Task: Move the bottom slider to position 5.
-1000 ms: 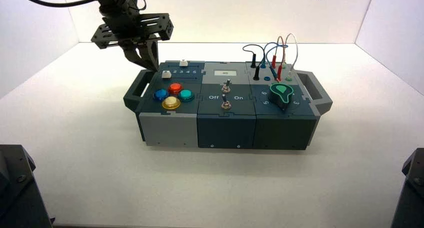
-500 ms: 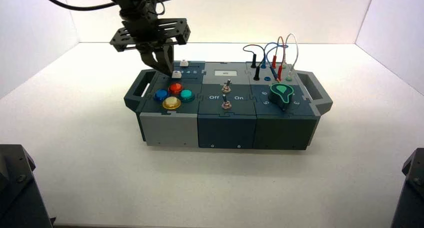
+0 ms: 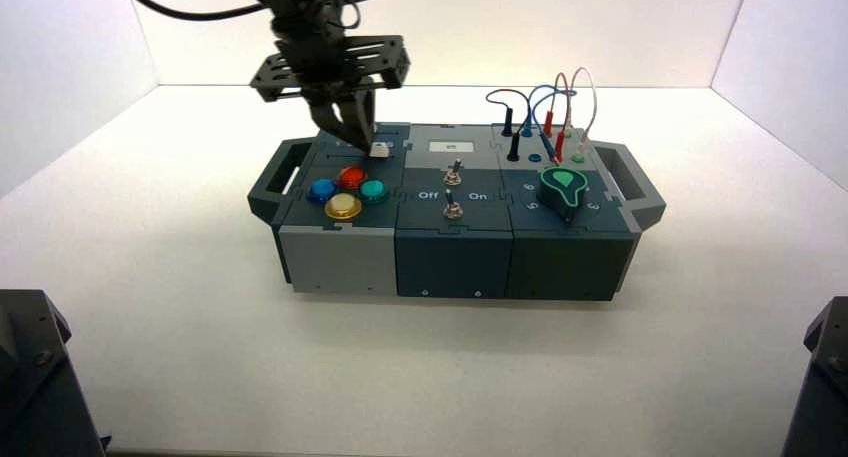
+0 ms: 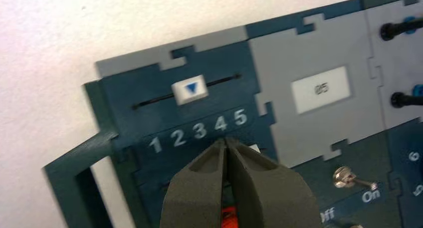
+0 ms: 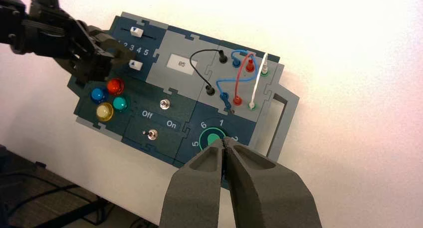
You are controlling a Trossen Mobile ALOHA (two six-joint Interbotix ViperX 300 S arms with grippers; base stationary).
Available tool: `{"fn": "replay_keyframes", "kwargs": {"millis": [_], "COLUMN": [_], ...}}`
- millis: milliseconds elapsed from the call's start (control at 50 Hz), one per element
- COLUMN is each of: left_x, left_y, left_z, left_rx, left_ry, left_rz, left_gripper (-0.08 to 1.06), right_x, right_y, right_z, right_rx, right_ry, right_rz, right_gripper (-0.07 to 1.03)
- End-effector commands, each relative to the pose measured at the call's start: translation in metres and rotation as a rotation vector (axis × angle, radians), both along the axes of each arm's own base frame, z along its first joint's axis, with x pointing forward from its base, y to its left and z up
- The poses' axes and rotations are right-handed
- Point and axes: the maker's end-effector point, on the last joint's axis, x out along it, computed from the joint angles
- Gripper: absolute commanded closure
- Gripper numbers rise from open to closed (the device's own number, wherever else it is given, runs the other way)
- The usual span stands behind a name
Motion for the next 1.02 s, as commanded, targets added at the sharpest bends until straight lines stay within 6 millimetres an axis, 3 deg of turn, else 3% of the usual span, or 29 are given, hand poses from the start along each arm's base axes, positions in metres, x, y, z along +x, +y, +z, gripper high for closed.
{"fn": "replay_keyframes", "kwargs": {"millis": [20, 140, 320, 540, 1020], "left_x": [0.0, 0.0, 0.003, 0.004, 0.006], "left_y": [-0.014, -0.015, -0.004, 0.002, 0.0], "left_z": [0.003, 0.0, 0.015, 0.053, 0.097], "left_rx": [-0.012, -0.009, -0.022, -0.058, -0.111], "left_ry": [0.001, 0.007, -0.026, -0.115, -0.209], "left_rz": [-0.019, -0.021, -0.001, -0.015, -0.033], "left_gripper": [1.01, 1.01, 1.01, 1.01, 1.01], "right_x": [0.006, 0.006, 0.006, 0.003, 0.002], "right_y": [0.002, 0.002, 0.002, 0.0, -0.002], "right_z": [0.012, 0.012, 0.011, 0.004, 0.001], "right_rx": [0.022, 0.023, 0.022, 0.016, 0.0], "right_ry": [-0.026, -0.022, -0.017, 0.001, 0.004], "right_rz": [-0.01, -0.015, -0.018, -0.025, -0.024], "right_gripper": [0.98, 0.98, 0.98, 0.98, 0.98]}}
